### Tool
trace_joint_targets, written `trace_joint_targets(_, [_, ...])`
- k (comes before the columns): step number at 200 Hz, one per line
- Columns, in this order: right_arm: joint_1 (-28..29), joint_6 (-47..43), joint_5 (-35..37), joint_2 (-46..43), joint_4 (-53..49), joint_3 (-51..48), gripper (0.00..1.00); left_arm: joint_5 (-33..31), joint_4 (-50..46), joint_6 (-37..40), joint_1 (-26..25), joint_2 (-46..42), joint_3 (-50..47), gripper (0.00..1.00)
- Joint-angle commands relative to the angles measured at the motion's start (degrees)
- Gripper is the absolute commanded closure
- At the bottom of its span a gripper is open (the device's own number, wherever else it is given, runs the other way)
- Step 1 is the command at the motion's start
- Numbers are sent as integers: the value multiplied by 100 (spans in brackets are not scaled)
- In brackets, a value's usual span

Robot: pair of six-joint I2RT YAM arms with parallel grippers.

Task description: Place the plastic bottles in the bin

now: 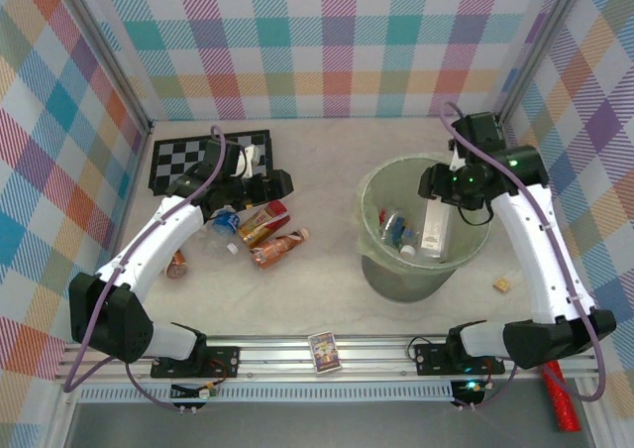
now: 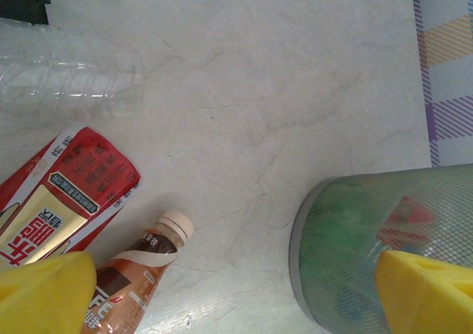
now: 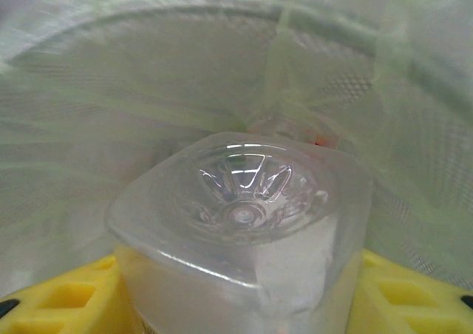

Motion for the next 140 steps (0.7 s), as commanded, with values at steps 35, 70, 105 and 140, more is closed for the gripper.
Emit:
trace_joint_targets(35, [97, 126, 385, 87, -213, 68, 33, 12, -147, 151, 52, 156, 99, 4])
trace_joint_targets(70, [318, 71, 716, 368, -719, 827, 25, 24, -151, 167, 48, 196, 130, 4])
trace_joint_targets(105, [635, 148, 834, 690, -754, 787, 28, -93, -288, 260, 50, 171, 138, 4])
trace_joint_targets(140, [662, 296, 694, 681, -550, 178, 42, -184, -379, 327, 56, 84, 111, 4])
